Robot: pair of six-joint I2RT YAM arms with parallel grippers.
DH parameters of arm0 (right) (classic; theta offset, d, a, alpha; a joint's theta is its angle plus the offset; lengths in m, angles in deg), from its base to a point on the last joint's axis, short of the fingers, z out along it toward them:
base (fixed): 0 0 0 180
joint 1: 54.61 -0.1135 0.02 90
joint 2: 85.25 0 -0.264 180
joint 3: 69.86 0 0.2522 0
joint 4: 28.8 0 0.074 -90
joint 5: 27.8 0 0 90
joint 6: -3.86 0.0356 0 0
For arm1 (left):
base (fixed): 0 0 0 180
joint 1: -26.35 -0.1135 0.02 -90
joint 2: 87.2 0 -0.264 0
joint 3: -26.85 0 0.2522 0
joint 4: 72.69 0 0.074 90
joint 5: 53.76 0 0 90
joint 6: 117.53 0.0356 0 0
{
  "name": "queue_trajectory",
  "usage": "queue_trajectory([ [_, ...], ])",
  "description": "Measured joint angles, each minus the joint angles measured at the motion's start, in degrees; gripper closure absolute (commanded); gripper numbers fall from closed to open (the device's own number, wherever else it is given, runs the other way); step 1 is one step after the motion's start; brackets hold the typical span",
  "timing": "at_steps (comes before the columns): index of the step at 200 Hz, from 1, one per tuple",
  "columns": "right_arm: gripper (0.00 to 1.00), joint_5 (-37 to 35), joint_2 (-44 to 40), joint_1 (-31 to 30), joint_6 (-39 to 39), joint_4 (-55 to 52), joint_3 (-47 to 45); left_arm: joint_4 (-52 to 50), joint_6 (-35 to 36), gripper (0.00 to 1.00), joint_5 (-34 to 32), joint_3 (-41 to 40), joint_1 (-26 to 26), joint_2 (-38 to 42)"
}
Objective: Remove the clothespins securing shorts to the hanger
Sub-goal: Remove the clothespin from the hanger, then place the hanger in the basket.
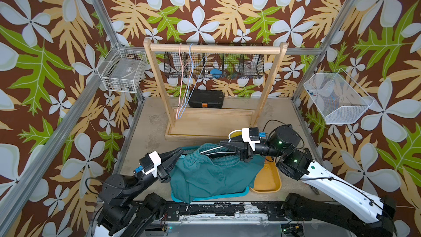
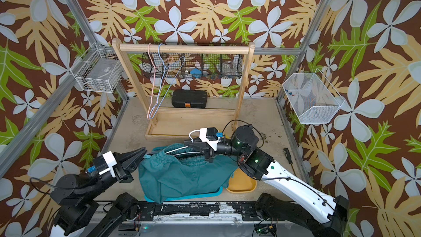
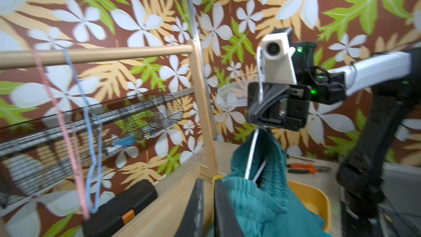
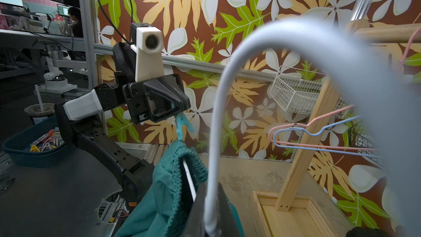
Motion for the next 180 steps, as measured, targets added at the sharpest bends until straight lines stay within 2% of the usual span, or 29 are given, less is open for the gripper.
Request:
queue_trajectory([
  [28, 1.0, -3.87, 2.43, 0.0, 0.96, 0.76, -0.22, 5.51, -1.9, 1.0, -12.39, -2.99, 0.0, 3.74],
  [63, 1.0, -6.69, 8.33, -1.6, 3.82, 1.29, 2.36, 5.46, -3.91, 1.0, -18.84, -1.81, 0.0, 0.96],
  [85, 1.0, -8.2, 12.04, -4.5, 4.37, 0.37, 5.25, 5.22, -4.87, 1.0, -19.04, -1.81, 0.0, 0.09],
  [117, 1.0, -10.47, 16.33, -4.72, 6.69, -1.4, 6.58, 5.25, -6.29, 1.0, -17.57, -2.69, 0.0, -0.74],
  [137, 1.0, -10.16, 18.4, -2.62, 8.96, -2.89, 5.95, 5.27, -6.8, 1.0, -15.61, -3.02, 0.0, -1.64],
  [160, 1.0, -8.66, 18.93, 2.71, 14.1, -1.2, -0.04, 5.51, -8.35, 1.0, -13.7, -3.96, 0.0, -2.78],
  [180, 1.0, -8.17, 19.89, 4.35, 17.03, -0.11, -4.04, 7.52, -11.08, 1.0, -10.73, -6.64, 0.0, -3.58],
])
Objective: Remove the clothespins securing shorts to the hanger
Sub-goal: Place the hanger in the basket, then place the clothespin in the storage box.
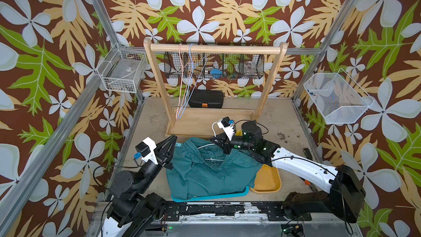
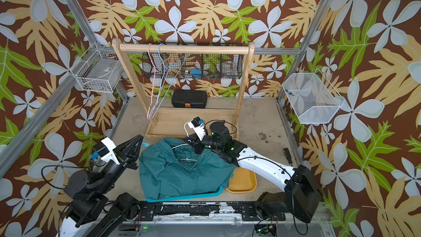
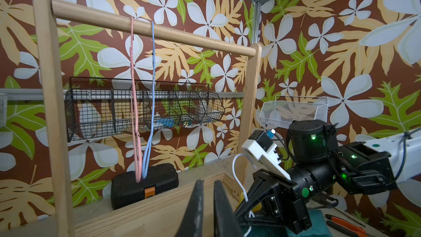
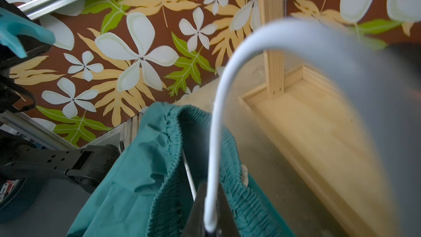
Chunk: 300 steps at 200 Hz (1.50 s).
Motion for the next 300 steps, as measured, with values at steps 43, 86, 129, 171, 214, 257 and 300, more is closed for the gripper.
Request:
queue_trajectory([
  [43, 0.67, 0.02, 3.82, 0.52, 3.5, 4.39, -2.27, 6.64, -9.6, 1.0, 8.15, -6.88, 0.0, -2.95],
  [86, 0.35, -0.31, -0.11, 0.48, 5.05, 6.03, -4.79, 14.03, -17.03, 1.0, 10.99, -11.96, 0.0, -2.51],
  [129, 0.27, -5.66, -8.81, 0.59, 2.8, -0.2, -2.67, 17.92, -21.99, 1.0, 12.22, -12.87, 0.0, -4.2],
  [171, 0.28, -12.33, -16.87, 0.94, -0.87, -12.24, -2.23, 21.7, -26.01, 1.0, 11.8, -12.26, 0.0, -6.64],
  [214, 0.28, -9.51, -27.41, 1.07, -3.52, -15.61, -6.43, 28.81, -32.57, 1.0, 17.2, -13.42, 0.11, -13.7],
  [257, 0.32, 0.85, -28.96, 1.07, -6.36, -15.56, -7.37, 32.13, -32.41, 1.0, 23.41, -9.33, 7.32, -21.62],
  [300, 0.33, 7.93, -28.35, 1.18, -7.58, -14.27, -7.76, 33.05, -28.59, 1.0, 22.53, -7.5, 14.32, -27.41],
])
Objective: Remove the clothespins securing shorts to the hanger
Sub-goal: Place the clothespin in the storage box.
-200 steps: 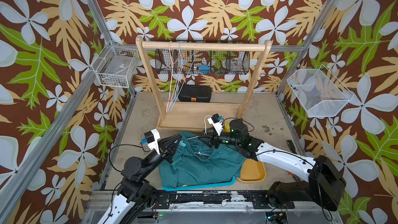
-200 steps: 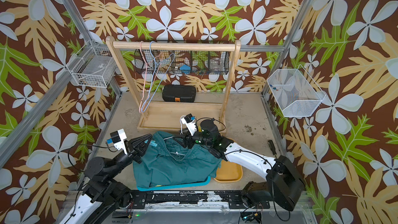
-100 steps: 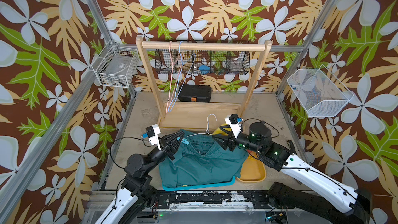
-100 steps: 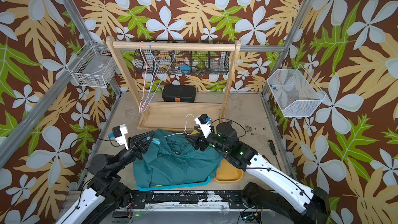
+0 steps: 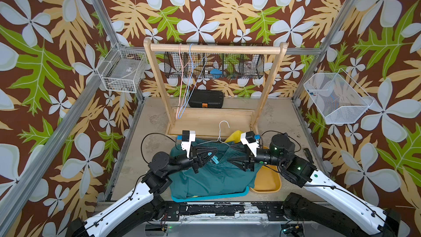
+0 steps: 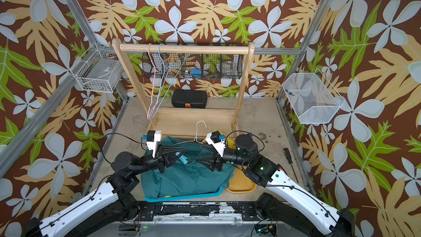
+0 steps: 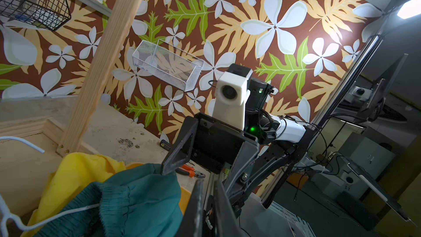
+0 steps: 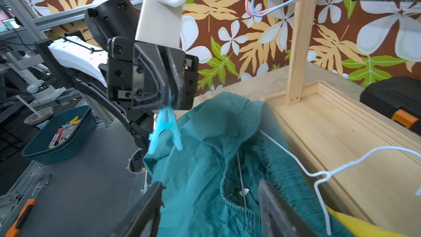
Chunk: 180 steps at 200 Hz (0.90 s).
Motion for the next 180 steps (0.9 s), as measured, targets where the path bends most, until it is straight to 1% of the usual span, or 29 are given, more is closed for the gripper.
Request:
queue_trajectory([
  [43, 0.35, 4.42, 0.52, 0.0, -0.42, 0.79, 0.0, 2.78, 1.4, 1.0, -0.79, 1.11, 1.95, -4.24],
  [69, 0.36, 7.04, 1.38, 0.0, -0.24, 2.19, 0.0, 4.26, 2.54, 1.0, -1.25, 2.54, 4.09, -7.41],
  [100, 0.36, 8.55, 1.92, -0.02, -0.2, 2.93, 0.09, 5.4, 4.94, 1.0, -2.49, 4.31, 6.67, -10.67],
  [133, 0.38, 9.2, 2.32, -0.02, -0.22, 2.56, 0.76, 6.8, 6.01, 1.0, -2.62, 5.03, 7.43, -12.81],
  [144, 0.41, 9.35, 2.32, -0.02, -0.24, 2.51, 0.83, 7.32, 6.27, 1.0, -2.32, 5.14, 7.67, -13.2],
  [157, 0.48, 9.86, 2.36, -0.02, -0.24, 2.51, 0.83, 7.96, 6.38, 1.0, -2.19, 5.49, 7.96, -13.7],
  [164, 0.54, 9.99, 2.4, -0.02, -0.24, 2.54, 0.83, 8.09, 6.43, 1.0, -2.19, 5.62, 8.07, -13.94],
  [176, 0.71, 10.25, 2.54, -0.02, -0.24, 2.58, 0.83, 8.63, 6.54, 1.0, -1.97, 5.64, 8.24, -14.36],
  [180, 0.76, 10.32, 2.6, -0.02, -0.15, 2.58, 0.83, 8.76, 6.54, 0.99, -1.97, 5.64, 8.26, -14.47],
])
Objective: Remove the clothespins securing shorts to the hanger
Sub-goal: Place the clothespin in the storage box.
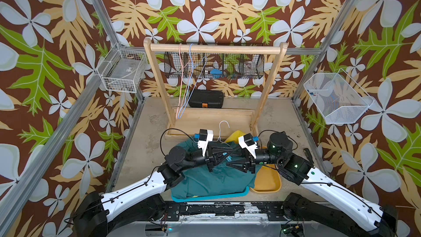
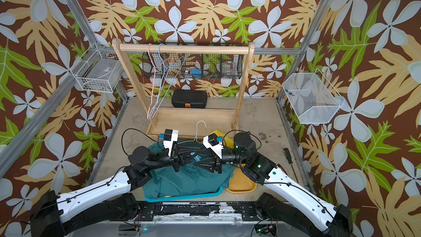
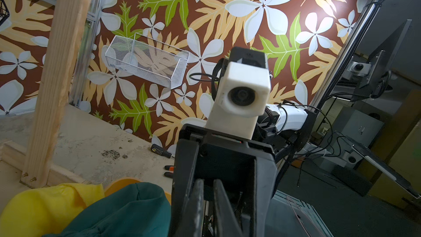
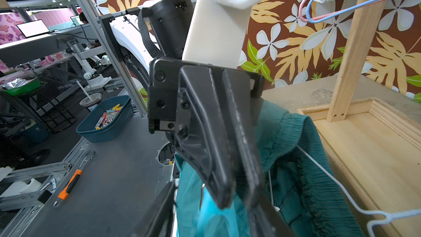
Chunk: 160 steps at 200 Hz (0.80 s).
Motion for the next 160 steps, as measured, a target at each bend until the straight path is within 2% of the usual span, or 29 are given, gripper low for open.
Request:
queue_trajectory([
  [13, 0.86, 0.26, 0.24, 0.07, 0.07, 0.04, -0.04, 0.33, -0.17, 0.86, -0.04, -0.02, 0.07, -0.13],
  [36, 0.95, 0.39, 0.35, 0.13, 1.42, 0.87, -0.39, 1.36, 0.31, 0.61, 0.42, -0.04, 0.13, -0.44],
  [49, 0.98, 1.42, 0.46, -0.13, 1.53, 1.33, -0.61, 1.7, 0.0, 0.34, 0.22, -0.02, 0.31, -0.61],
  [60, 1.0, 1.44, 0.39, -0.09, 1.64, 1.7, -0.87, 1.81, -0.07, 0.29, 0.2, -0.04, 0.35, -0.59],
  [64, 1.0, 1.44, 0.39, -0.09, 1.68, 1.84, -0.94, 1.88, -0.22, 0.17, 0.15, -0.04, 0.35, -0.59],
  [67, 1.0, 1.42, 0.39, -0.07, 1.75, 2.01, -0.98, 1.95, -0.13, 0.04, 0.13, -0.07, 0.35, -0.59],
  [69, 1.0, 1.38, 0.37, -0.02, 1.79, 2.12, -1.05, 1.99, -0.11, 0.01, 0.13, -0.09, 0.35, -0.59],
  [110, 1.0, -0.74, -0.68, -0.04, 2.69, 2.12, -1.97, 2.21, -0.42, 0.0, -4.74, -1.9, 0.39, 1.01],
  [135, 1.0, -6.93, -3.45, -0.09, 2.71, -1.01, -3.43, 2.19, -0.35, 0.0, -11.98, -5.03, 0.39, 5.86],
  [160, 1.0, -18.14, -8.83, -0.09, 2.93, -6.54, -5.64, 1.86, 0.04, 0.0, -21.46, -9.57, 0.39, 13.6],
])
